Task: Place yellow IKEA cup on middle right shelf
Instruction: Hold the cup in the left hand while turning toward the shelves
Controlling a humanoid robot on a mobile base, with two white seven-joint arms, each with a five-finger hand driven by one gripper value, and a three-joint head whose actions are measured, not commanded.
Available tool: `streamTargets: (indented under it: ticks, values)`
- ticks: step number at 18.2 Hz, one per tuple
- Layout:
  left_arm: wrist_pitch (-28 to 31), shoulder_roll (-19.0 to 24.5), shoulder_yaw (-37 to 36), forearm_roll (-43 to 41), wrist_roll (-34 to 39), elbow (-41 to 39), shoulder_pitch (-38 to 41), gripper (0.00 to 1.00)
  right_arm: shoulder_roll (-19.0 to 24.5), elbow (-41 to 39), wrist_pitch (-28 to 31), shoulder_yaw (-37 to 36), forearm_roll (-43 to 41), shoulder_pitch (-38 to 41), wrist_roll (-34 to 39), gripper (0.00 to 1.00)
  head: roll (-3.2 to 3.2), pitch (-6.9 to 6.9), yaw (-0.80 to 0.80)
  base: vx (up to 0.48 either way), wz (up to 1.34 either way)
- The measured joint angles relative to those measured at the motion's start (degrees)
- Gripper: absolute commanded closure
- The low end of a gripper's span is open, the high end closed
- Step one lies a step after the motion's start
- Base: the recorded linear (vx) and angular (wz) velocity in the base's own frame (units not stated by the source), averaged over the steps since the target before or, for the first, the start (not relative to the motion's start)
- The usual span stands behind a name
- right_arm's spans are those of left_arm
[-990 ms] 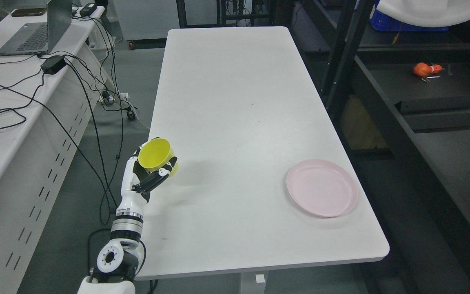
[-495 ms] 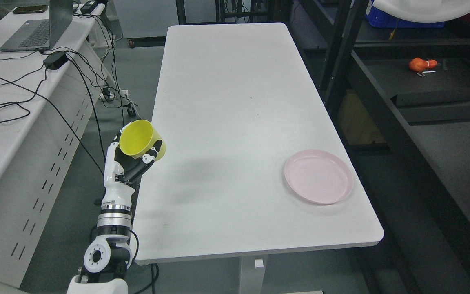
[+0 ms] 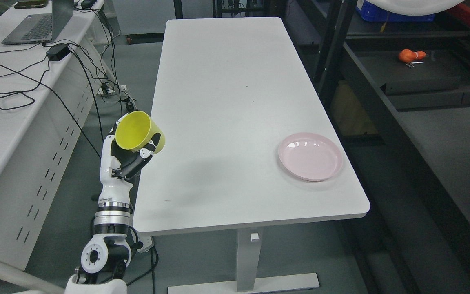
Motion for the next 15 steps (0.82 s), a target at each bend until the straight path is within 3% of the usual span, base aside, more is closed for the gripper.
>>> streamTargets:
  ticks: [7, 15]
  values:
    - [-0.2, 0.0, -0.2, 0.0, 0.0, -1.6, 0.2, 0.99, 0.0, 0.0, 0.0, 0.0, 0.0, 0.0, 0.1, 0.01, 0.00, 0.00, 0.00, -0.184, -0.37]
    - [0.0, 0.0, -0.2, 0.1, 0.0, -2.5, 0.2, 0.99, 0.0, 0.0, 0.0, 0.0, 0.0, 0.0, -0.1, 0.01, 0.00, 0.00, 0.00, -0.225, -0.78]
